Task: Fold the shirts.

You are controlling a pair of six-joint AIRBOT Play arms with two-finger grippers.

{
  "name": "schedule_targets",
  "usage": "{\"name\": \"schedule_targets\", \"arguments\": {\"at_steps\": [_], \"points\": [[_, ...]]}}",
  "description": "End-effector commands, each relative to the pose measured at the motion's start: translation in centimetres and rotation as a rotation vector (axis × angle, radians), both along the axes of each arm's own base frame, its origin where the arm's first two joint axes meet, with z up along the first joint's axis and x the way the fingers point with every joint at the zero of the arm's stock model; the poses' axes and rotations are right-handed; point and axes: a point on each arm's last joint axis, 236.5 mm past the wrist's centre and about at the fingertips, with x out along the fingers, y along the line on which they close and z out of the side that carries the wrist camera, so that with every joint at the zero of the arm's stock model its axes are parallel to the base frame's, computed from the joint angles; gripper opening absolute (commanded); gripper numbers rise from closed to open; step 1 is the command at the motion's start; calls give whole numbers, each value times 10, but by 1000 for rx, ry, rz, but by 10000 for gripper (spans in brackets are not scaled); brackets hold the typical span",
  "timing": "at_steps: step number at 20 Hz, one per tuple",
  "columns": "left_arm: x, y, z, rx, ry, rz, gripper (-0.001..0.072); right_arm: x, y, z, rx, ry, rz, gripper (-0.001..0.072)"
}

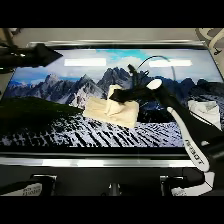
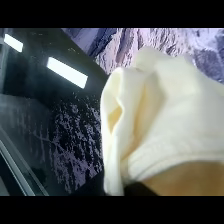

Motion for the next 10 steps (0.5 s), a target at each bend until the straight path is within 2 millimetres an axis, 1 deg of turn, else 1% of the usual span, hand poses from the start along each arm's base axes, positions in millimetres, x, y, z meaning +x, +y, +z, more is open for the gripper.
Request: {"name": "schedule_targets", "arguments": {"at_steps": [1, 2, 3, 4, 6, 7, 8, 9, 10], "points": [[-28, 21, 43, 30, -100, 36, 25, 4, 41, -34, 100, 108, -66, 114], [-31, 17, 46, 30, -106, 28, 25, 11, 42, -33, 115, 108, -102, 284], [-33, 14, 46, 30, -107, 20, 25, 21, 39, -28, 127, 78, -136, 462], [-33, 11, 45, 29, -106, 13, 25, 29, 36, -15, 144, 18, -145, 544], [-34, 9, 45, 29, -104, 8, 25, 39, 19, 10, 144, -90, -127, 549], [-34, 9, 45, 31, -106, 8, 25, 42, 5, 21, 128, -128, -113, 549], [-34, 9, 45, 32, -106, 7, 25, 44, -17, 27, 85, -166, -94, 549], [-33, 9, 44, 42, -115, 2, 25, 43, -41, 28, 28, -186, -72, 549], [-33, 9, 44, 49, -122, -2, 25, 40, -74, 21, -60, -173, -57, 549]]}}
